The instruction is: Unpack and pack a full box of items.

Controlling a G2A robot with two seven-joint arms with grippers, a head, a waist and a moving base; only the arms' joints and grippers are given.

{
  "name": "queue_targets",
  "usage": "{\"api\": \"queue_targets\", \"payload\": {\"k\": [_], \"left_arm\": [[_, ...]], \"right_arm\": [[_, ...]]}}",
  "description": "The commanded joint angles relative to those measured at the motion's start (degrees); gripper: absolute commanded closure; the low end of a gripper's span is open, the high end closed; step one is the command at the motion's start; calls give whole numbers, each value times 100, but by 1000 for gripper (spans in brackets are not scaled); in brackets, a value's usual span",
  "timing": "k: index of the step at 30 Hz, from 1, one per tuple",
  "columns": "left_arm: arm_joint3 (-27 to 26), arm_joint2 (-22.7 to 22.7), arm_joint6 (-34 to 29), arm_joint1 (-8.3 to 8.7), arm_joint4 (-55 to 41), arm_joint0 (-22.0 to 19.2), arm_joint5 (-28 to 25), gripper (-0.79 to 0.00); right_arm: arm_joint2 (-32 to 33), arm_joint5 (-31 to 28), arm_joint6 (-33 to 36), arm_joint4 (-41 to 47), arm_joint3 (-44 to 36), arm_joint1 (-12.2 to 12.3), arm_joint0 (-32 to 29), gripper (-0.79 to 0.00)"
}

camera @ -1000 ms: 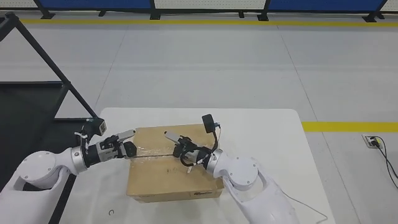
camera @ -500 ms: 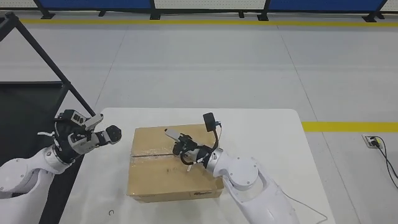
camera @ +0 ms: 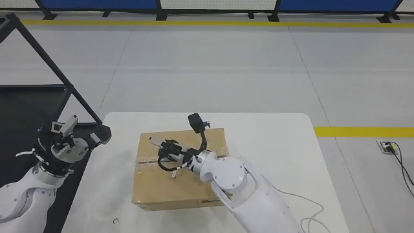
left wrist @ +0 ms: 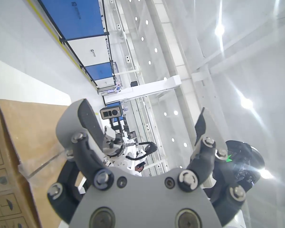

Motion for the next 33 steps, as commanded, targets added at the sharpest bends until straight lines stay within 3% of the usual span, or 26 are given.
{"api": "queue_targets", "payload": {"k": [1,5,7,8,9,10,11,15,16,17,27,33], "left_arm": [[1,0,-1,0,0,-1,-1,-785],[5,3,40,0,31,11,21,-785],[-85,28,491,0,342,25,285,-785],[-142,38,706,-8,415,22,365,-523],[-195,52,846,-15,461,28,438,-326],[-225,43,960,-20,490,32,499,-52],[-255,30,1033,-23,535,40,524,0],[-276,-36,1286,-18,982,123,540,0],[-293,-32,1344,-18,1120,147,542,-274],[-307,-27,1384,-18,1236,172,555,-785],[-307,-27,1384,-18,1236,172,555,-785],[-307,-27,1384,-18,1236,172,555,-785]], "right_arm": [[1,-2,1,1,-1,0,-1,0],[-24,45,0,12,-33,-8,-70,0],[-127,294,30,-35,3,-47,14,0],[-204,464,34,-60,54,-80,96,0],[-297,635,58,-77,122,-119,196,0],[-390,793,64,-87,202,-164,303,0],[-486,950,86,-89,299,-210,410,0],[-782,1295,89,10,679,-408,785,0],[-843,1350,117,30,776,-451,859,0],[-910,1402,160,23,865,-492,934,0],[-1184,1682,101,37,1430,-784,1215,0],[-1026,1748,-34,-47,1422,-783,1066,0]]}}
